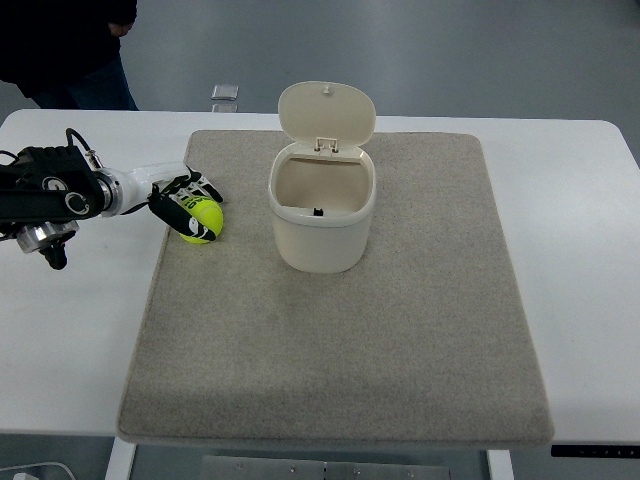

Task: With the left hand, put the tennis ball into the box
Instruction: 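Close the left hand's fingers around the tennis ball, then lift the ball with the left hand and carry it above the bin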

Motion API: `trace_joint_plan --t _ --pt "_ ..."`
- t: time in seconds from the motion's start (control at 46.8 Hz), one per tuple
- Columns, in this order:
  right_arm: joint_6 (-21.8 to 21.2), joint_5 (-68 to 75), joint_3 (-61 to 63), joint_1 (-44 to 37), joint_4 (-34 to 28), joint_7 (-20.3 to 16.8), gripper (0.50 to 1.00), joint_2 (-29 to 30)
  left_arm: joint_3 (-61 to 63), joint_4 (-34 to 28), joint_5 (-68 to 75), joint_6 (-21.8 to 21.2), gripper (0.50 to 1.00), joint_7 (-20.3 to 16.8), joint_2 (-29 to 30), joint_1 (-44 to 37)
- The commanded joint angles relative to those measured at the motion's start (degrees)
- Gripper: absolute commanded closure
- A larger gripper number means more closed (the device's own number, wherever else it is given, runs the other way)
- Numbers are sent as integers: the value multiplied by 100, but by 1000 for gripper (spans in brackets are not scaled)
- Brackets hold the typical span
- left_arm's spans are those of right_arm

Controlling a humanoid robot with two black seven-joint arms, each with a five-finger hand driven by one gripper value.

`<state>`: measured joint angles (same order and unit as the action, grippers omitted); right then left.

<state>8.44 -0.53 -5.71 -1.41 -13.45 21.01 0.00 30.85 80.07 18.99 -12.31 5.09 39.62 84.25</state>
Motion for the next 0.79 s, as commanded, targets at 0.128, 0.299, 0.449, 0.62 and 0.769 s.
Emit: trace_joint_plan --t 0.128,0.299,0.449,0.62,0.769 --pt "0 0 0 0 0 0 562 0 62 0 -62 53 1000 27 10 4" --pt "0 0 0 0 0 0 562 0 35 0 -158 149 1000 45 10 13" --pt "0 0 0 0 0 0 562 0 -149 -158 -755 193 1000 45 63 57" --pt "0 0 0 0 0 0 562 0 -851 -386 -1344 378 1000 18 238 -5" --pt "0 0 0 0 0 0 562 0 -1633 -834 -2188 545 1000 1 371 -172"
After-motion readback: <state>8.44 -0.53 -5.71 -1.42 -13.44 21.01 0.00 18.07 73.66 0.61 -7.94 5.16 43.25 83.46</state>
